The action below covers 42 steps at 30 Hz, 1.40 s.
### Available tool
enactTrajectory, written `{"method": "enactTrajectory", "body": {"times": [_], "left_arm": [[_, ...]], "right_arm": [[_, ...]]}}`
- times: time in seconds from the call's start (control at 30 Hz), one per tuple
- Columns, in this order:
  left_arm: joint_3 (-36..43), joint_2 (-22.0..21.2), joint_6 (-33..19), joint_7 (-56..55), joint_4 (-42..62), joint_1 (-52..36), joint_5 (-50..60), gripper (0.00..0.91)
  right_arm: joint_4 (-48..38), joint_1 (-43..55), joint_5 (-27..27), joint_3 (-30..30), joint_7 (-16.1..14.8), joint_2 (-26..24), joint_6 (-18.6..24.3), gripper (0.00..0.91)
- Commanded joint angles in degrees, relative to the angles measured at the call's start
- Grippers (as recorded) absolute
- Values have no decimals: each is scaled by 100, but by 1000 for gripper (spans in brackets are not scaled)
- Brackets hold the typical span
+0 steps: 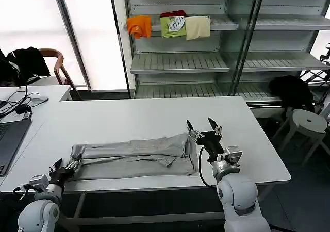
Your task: Fold and organize the clothes.
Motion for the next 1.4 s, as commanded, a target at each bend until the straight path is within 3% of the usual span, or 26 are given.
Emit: {"method": "enactTrajectory", "body": {"times": [0.03, 0.07, 0.13, 0.2, 0.53, 0.87, 1.1, 1.2, 1.4], "left_arm": [[42, -40, -13, -69, 68, -43, 51, 383], [44, -45, -17, -55, 67, -43, 66, 202], [50, -46, -36, -31, 49, -37, 121, 60], [59, -47, -57, -5, 26, -28, 156, 0], [146, -77, -218, 190, -70, 49, 420, 0], [-230, 72, -806, 355, -260, -22, 685, 0], [-1041, 771, -880, 1272, -34, -254, 1552, 0], [-1286, 1393, -1035, 1576, 377, -433, 2284, 0], [-1640, 2404, -1188, 1892, 1188, -805, 2713, 0]], "right_arm": [[10, 4, 44, 5, 4, 6, 15, 907], [13, 4, 40, 4, 2, 4, 14, 907], [16, 7, 36, 4, 4, 0, 6, 907], [17, 11, 29, 9, 7, -6, -3, 907], [26, -9, -15, -6, 32, 14, -33, 907], [52, -79, -34, 29, 52, -31, -44, 907], [51, -82, -27, 62, 68, -103, -71, 907], [36, -80, -26, 64, 74, -134, -81, 907], [-45, -93, -23, 83, 81, -190, -85, 907]]}}
